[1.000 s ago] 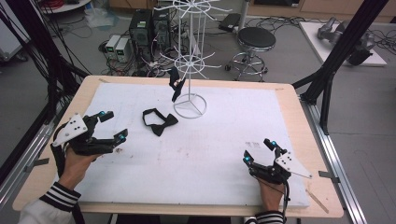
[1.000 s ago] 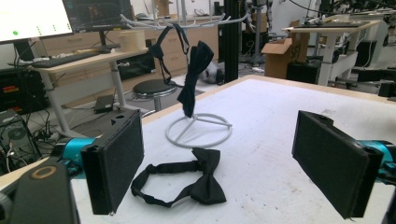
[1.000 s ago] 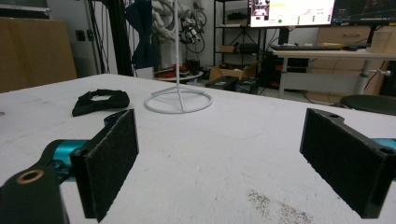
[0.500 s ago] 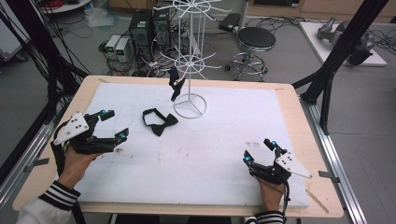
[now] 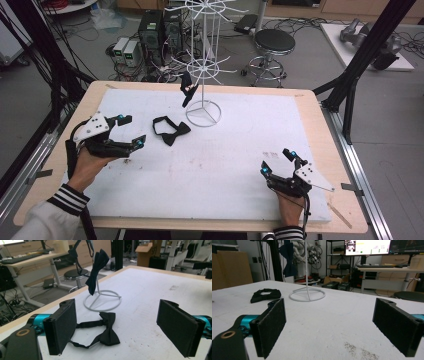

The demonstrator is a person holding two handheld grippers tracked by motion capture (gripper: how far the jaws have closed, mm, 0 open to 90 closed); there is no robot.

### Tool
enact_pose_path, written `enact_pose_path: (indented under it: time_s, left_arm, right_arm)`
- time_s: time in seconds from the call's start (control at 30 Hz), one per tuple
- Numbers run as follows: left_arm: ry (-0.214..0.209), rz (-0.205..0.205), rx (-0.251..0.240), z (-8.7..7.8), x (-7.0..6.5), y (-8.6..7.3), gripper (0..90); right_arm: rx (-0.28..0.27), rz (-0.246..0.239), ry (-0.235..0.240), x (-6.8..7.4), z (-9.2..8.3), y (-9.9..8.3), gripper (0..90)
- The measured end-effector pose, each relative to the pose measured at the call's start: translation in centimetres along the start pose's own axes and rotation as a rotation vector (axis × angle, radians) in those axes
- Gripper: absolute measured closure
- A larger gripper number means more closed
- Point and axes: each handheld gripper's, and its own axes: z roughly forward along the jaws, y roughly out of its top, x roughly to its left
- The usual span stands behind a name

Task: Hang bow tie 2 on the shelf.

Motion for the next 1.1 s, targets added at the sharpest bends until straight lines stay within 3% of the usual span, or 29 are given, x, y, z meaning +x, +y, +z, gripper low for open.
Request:
enact_pose_path:
  time_s: [0.17, 0.27, 0.37, 0.5, 0.87, 0.93, 1.1]
  left_arm:
    - [-0.019, 0.011, 0.043, 1.3, 0.3, 0.5, 16.7]
    - [-0.054, 0.003, 0.07, 2.0, 0.3, 0.8, 16.5]
    - [-0.062, -0.007, 0.1, 2.8, 0.4, 1.1, 16.5]
    - [-0.063, -0.024, 0.163, 4.0, 0.8, 1.5, 16.0]
    - [-0.06, 0.008, 0.274, 6.6, 1.3, 2.2, 15.8]
    - [-0.057, 0.029, 0.292, 7.1, 1.3, 2.2, 15.8]
    - [-0.057, 0.034, 0.349, 8.5, 1.5, 1.4, 15.8]
  right_arm:
    - [0.0, 0.004, 0.001, 0.0, 0.0, 0.0, 11.0]
    - [0.001, 0.009, 0.002, 0.0, 0.0, 0.0, 11.0]
    - [0.001, 0.009, 0.002, 0.0, 0.0, 0.0, 11.0]
    - [0.003, 0.011, 0.003, 0.0, -0.1, 0.0, 11.0]
    - [-0.002, 0.017, 0.003, 0.0, -0.1, 0.0, 11.0]
    - [-0.004, 0.011, 0.0, 0.0, -0.1, 0.0, 11.0]
    - [-0.006, 0.01, 0.001, 0.0, -0.1, 0.0, 10.9]
